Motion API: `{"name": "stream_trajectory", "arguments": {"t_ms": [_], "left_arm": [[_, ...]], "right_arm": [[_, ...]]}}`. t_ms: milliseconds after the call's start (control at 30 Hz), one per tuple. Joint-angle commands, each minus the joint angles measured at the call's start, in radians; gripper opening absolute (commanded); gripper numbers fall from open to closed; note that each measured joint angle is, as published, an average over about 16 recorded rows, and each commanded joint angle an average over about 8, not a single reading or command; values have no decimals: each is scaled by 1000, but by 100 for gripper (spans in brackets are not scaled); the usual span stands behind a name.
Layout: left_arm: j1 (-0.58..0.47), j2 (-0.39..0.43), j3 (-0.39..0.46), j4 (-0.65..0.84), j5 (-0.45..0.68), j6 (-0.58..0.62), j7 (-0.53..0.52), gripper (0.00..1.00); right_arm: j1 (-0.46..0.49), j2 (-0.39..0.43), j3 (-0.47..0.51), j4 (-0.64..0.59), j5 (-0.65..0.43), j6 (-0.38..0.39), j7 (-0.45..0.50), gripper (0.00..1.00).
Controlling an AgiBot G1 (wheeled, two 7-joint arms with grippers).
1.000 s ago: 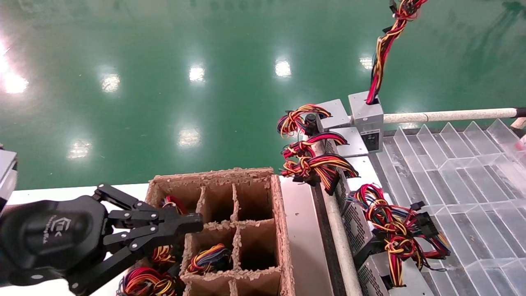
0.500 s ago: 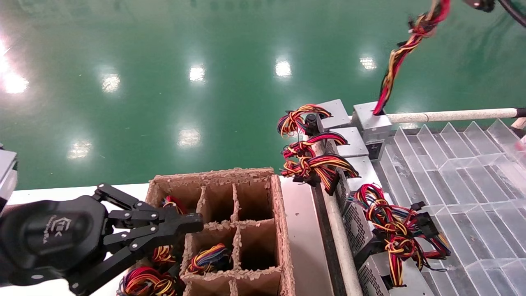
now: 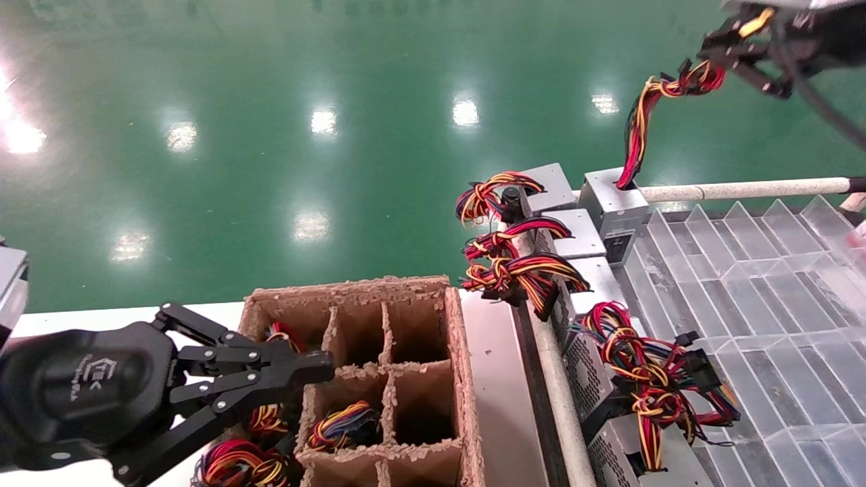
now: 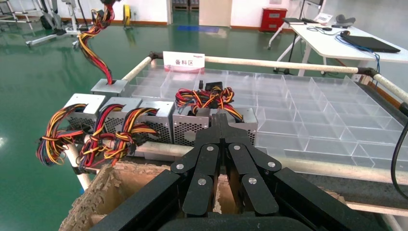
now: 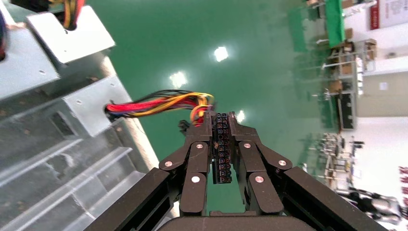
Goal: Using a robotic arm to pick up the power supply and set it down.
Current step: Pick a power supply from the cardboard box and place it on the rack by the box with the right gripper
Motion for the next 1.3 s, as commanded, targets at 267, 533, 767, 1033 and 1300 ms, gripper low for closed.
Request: {"name": "stream_trajectory", "arguments": {"t_ms": [267, 533, 767, 1033, 1300], "left_arm": [[0, 0, 0, 0, 0, 0, 0, 0], [0, 0, 0, 0, 0, 0, 0, 0], [0, 0, 0, 0, 0, 0, 0, 0], [0, 0, 0, 0, 0, 0, 0, 0], [0, 0, 0, 0, 0, 0, 0, 0]], "right_arm": [[-67, -43, -22, -14, 78, -10, -18, 0], [-140, -117, -52, -56, 97, 17, -14, 0], [-186, -184, -66, -119, 107, 60, -32, 18], [-191, -211, -61, -154, 117, 83, -38, 100], [-186, -212, -42, -137, 171, 78, -57, 100]]}}
